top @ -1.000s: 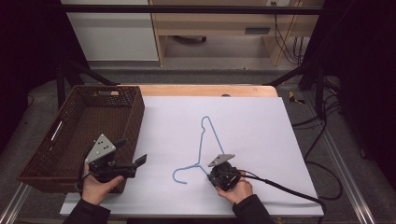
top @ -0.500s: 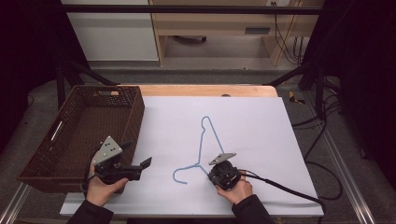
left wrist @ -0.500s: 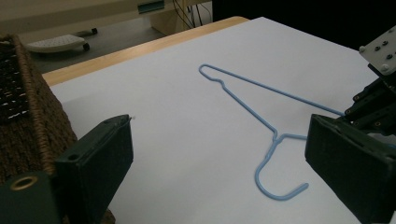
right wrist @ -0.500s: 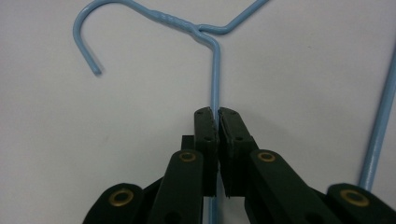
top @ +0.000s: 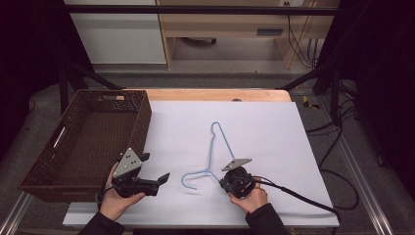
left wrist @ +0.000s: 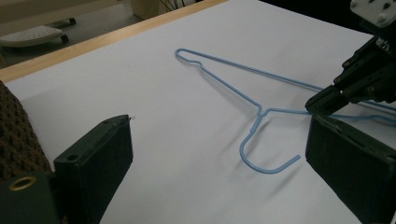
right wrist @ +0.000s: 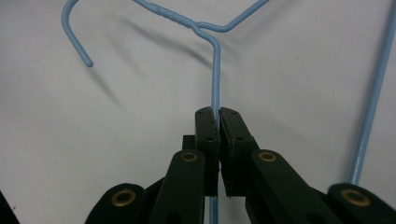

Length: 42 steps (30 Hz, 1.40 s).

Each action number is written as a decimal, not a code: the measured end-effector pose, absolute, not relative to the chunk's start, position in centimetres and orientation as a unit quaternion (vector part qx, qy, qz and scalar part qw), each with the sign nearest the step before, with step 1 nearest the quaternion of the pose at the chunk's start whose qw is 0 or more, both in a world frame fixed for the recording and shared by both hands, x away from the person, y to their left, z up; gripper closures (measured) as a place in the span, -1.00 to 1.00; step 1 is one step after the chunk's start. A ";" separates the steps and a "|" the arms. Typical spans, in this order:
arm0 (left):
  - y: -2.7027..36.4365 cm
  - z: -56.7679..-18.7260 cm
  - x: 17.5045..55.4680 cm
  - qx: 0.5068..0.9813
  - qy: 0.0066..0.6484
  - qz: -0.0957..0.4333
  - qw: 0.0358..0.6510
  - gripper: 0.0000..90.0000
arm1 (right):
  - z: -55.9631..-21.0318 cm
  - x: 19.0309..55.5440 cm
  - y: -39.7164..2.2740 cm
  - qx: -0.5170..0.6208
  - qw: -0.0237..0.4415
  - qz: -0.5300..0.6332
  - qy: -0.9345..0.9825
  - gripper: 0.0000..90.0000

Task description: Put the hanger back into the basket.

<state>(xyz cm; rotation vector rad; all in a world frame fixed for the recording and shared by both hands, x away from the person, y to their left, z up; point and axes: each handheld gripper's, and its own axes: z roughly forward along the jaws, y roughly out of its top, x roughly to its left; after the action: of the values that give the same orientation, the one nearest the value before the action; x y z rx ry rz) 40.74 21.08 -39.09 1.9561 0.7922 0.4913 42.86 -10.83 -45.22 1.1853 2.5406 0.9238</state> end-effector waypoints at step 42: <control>15.9 -43.6 42.6 0.832 0.296 0.130 0.450 -0.66 | -41.5 42.5 -13.7 0.395 0.087 0.390 0.827 0.95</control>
<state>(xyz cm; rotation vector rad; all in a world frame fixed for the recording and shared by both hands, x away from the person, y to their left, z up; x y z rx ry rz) 42.57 15.85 -43.64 2.0570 0.7322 0.3222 42.52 -13.65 -41.51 1.1778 2.4644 1.1617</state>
